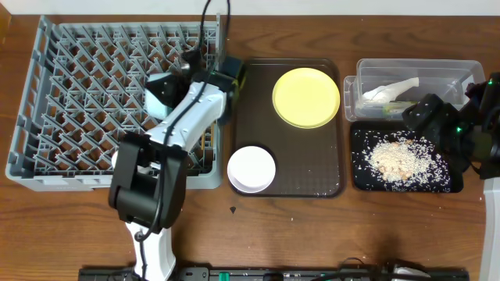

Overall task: Sort waste into correct bins and load items into the dishwasher
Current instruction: 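Carry the blue bowl left and set it upside down in the rack, then reach the left gripper to the white bowl and grasp its rim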

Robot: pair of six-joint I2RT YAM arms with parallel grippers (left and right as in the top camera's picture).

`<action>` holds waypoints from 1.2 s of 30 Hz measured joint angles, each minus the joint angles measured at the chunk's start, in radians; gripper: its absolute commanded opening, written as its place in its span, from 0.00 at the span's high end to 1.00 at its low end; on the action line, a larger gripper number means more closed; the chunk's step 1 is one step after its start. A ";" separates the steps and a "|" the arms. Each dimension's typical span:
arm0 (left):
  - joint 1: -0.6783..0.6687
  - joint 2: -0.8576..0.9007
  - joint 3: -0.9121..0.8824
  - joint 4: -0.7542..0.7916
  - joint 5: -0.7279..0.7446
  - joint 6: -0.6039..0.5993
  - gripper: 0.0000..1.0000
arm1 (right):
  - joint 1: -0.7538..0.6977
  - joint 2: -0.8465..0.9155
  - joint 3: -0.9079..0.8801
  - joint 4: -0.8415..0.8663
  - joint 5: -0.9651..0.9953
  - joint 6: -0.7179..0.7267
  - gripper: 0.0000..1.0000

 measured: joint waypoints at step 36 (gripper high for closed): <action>-0.338 -0.206 -0.121 -0.045 1.272 -0.065 0.92 | 0.000 0.000 0.000 0.000 0.001 0.000 0.01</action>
